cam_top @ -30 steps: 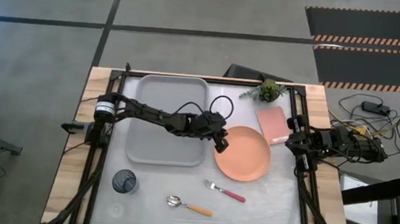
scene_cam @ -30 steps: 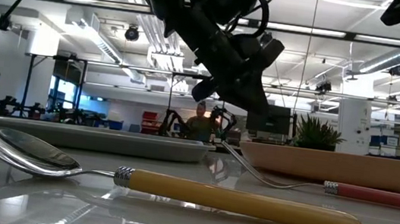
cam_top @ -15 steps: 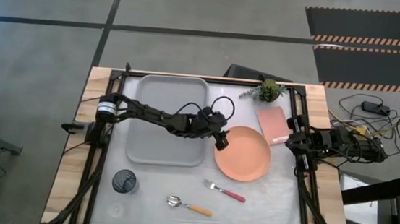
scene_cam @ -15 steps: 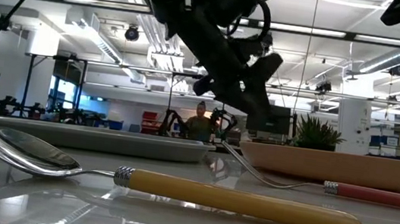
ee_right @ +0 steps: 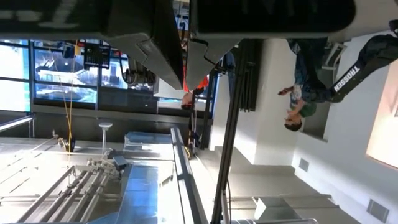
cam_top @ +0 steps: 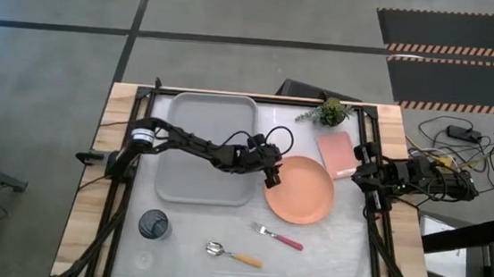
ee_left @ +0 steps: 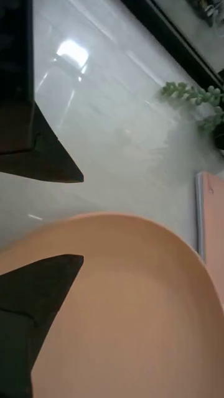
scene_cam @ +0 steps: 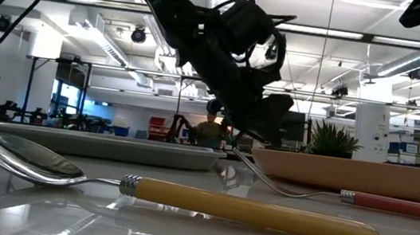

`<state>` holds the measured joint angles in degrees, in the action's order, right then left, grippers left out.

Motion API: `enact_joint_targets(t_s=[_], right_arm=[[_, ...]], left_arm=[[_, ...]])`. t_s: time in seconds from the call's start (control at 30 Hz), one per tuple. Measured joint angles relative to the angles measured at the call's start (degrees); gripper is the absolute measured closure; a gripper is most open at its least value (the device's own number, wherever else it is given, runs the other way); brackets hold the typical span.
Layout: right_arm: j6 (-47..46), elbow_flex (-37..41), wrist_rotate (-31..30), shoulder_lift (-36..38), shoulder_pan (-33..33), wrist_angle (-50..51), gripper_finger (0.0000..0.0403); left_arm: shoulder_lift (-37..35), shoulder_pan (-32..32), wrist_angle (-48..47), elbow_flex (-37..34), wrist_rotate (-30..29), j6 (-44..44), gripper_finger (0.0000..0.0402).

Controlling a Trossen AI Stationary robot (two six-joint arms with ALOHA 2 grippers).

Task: Pick and place plate/cup/fork/spoon on tray
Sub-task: Put the orange plate on the gray serving tray

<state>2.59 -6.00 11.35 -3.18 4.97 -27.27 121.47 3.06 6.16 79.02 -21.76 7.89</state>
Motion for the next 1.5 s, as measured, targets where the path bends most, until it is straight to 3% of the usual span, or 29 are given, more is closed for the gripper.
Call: enact_joint_targets(t_s=[1.13,1.3,1.5], right_arm=[[-0.02,0.00,0.00,0.00,0.00,0.02,0.0394],[-0.02,0.00,0.00,0.00,0.00,0.02,0.0394],[-0.02,0.00,0.00,0.00,0.00,0.02,0.0394]], left_arm=[[1.23,-0.12,1.14,-3.12,2.44,6.79,0.0221],[1.23,-0.12,1.17,-3.17,3.26,6.79,0.0253],[1.23,-0.12,1.53,-3.17,3.40,8.02,0.0338]])
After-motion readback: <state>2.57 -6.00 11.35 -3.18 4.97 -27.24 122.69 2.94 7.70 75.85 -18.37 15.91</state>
